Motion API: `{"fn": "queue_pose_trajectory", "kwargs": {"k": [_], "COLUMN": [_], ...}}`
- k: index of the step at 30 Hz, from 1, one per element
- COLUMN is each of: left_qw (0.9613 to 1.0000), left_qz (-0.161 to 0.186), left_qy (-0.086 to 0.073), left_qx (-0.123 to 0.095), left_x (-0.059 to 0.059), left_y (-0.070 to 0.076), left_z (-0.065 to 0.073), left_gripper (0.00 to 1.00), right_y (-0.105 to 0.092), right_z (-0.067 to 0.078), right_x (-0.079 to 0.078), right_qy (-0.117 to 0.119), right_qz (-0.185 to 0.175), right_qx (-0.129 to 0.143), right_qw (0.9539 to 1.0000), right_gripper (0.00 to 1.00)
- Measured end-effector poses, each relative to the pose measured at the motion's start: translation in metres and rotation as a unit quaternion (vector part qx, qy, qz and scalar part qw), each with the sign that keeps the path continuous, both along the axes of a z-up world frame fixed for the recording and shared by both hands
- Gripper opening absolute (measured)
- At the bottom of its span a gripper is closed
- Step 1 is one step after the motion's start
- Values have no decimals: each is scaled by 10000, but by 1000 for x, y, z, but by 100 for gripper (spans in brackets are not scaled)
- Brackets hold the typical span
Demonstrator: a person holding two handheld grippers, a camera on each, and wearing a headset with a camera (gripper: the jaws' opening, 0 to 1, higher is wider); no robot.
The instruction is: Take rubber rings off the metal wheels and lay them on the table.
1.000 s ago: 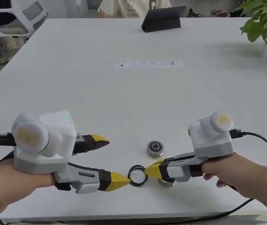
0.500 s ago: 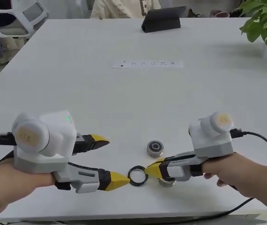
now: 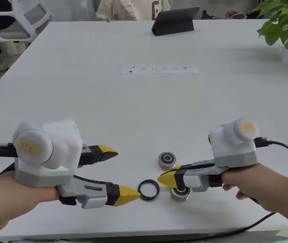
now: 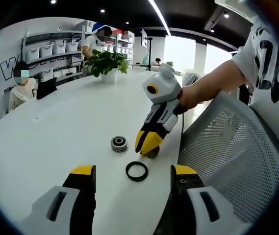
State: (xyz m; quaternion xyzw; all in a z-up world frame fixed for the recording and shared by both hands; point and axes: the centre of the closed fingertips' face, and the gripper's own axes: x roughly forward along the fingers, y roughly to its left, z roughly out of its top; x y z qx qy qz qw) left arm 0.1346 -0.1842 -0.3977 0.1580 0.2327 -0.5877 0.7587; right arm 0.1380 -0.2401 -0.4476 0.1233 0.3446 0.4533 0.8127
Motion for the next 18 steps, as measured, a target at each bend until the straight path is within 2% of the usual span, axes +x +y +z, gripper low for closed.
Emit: {"fn": "queue_pose_trajectory", "kwargs": {"k": [9,18], "left_qw": [10000,10000], "left_qz": [35,18], "left_qy": [-5,-56], "left_qx": [-53,-81], "left_x": [0,0], "left_y": [0,-2], "left_z": [4,9], "left_gripper": [59,59], "right_y": [-7,-15], "right_z": [11,23], "right_x": [1,-3], "right_qy": [-260,-596], "right_qz": [-99,-88], "right_qx": [29,-105], "right_qw": [9996,9981], "right_gripper": [11,17]}}
